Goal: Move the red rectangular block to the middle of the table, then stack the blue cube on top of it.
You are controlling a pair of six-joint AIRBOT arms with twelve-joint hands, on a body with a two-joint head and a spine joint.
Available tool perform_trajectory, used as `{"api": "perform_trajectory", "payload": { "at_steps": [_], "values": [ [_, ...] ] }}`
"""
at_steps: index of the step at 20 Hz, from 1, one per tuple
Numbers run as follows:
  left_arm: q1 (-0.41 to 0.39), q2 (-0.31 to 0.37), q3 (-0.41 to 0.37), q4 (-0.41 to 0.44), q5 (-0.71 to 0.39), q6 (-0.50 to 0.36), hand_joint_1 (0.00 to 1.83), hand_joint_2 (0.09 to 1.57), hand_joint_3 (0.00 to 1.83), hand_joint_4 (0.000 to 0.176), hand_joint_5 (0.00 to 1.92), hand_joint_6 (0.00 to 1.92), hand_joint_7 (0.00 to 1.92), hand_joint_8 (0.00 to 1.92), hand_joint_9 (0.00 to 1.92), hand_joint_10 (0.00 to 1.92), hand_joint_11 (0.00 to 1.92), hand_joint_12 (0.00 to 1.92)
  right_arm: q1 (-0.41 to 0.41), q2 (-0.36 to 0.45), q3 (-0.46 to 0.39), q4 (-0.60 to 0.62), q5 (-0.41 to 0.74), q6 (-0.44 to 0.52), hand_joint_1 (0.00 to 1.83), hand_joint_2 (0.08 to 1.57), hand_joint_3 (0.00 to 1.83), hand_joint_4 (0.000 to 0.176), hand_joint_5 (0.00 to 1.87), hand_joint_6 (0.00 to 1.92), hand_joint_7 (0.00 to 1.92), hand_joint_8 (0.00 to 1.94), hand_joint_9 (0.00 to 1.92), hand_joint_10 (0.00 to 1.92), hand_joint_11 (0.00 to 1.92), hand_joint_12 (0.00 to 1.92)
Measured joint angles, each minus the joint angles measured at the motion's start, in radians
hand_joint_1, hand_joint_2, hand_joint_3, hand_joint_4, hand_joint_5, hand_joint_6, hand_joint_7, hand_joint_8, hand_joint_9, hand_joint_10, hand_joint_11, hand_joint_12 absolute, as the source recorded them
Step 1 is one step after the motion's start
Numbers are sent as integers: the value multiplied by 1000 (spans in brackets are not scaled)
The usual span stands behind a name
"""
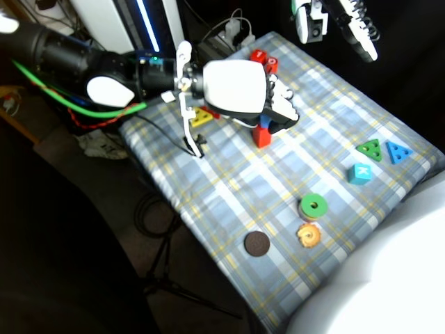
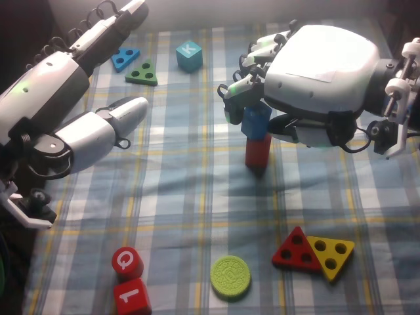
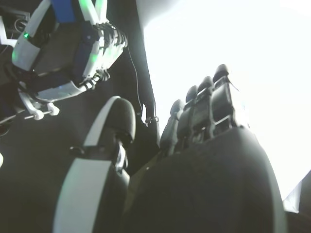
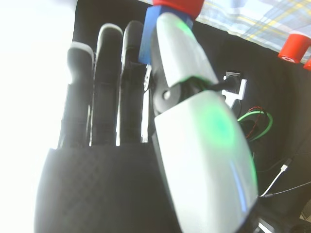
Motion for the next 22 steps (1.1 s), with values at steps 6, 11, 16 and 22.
{"api": "perform_trajectory", "payload": {
  "at_steps": [6,11,16,22],
  "values": [
    [0,0,3,0,0,0,814,1460,0,69,8,2,0,0,0,0,0,0,1,0,-2,-12,-27,0,1057,1101,0,0,526,604,566,711,387,1050,186,1748],
    [1,0,3,0,0,0,797,1464,0,72,0,0,0,0,0,0,0,0,1,0,-5,-15,-49,0,1042,1090,0,0,448,597,484,822,362,1290,232,1835],
    [1,0,3,-1,0,0,744,1477,3,73,6,2,0,0,0,0,0,0,1,0,-7,-18,-49,0,1038,1080,0,0,465,546,531,723,409,1193,242,1767],
    [1,0,3,0,0,-1,707,1486,5,89,0,0,0,0,0,0,0,0,1,0,-14,-18,-49,0,975,1100,2,0,420,362,529,367,304,898,24,1711]
  ]
}}
